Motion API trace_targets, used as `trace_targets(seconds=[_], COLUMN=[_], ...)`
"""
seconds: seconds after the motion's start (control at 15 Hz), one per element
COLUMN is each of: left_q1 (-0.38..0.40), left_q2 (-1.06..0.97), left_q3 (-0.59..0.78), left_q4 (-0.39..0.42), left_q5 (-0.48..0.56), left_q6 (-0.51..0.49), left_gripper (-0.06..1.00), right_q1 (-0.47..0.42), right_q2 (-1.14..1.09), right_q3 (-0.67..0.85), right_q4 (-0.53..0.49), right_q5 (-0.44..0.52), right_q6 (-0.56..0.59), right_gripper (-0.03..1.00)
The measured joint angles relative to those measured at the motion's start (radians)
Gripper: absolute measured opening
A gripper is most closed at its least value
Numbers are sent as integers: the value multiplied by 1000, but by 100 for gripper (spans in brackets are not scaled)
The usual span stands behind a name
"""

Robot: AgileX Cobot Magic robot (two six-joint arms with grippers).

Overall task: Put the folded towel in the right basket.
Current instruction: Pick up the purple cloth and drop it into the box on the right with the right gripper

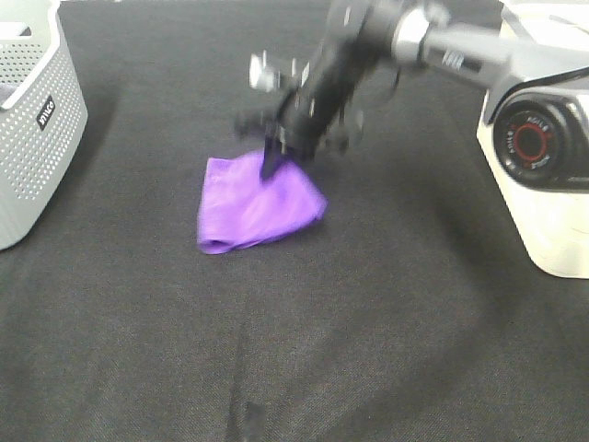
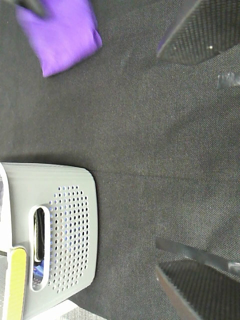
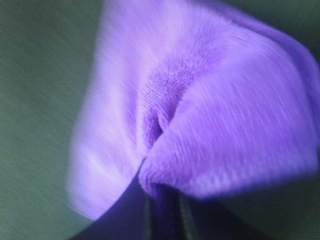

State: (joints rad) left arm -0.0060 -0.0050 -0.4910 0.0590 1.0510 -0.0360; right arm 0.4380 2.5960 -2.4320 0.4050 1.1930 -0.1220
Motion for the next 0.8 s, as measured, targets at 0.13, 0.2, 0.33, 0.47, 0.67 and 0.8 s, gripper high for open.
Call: trace_targets(seconds=[0.13, 0.2, 0.33, 0.47, 0.67, 0.8], left_q1=[0, 0, 0, 0, 0, 0], left_q2=[0, 0, 0, 0, 0, 0], left_q3=[0, 0, 0, 0, 0, 0], left_q4=[0, 0, 0, 0, 0, 0], left_q5=[0, 0, 0, 0, 0, 0], left_q6=[0, 0, 0, 0, 0, 0], left_gripper=[99, 99, 99, 99, 99, 99], right_q1=[-71, -107, -186, -282, -478, -566], right_q2=[-91, -152, -282, -410, -544, -550], right_q3=[-190, -210, -212, -179, -63, -14], right_q4=[-9, -23, -124, -255, -378, -391], right_q5=[9, 11, 13, 15, 18, 20], right_q6=[35, 40, 36, 32, 28, 52], right_gripper=[7, 7, 7, 7, 7, 7])
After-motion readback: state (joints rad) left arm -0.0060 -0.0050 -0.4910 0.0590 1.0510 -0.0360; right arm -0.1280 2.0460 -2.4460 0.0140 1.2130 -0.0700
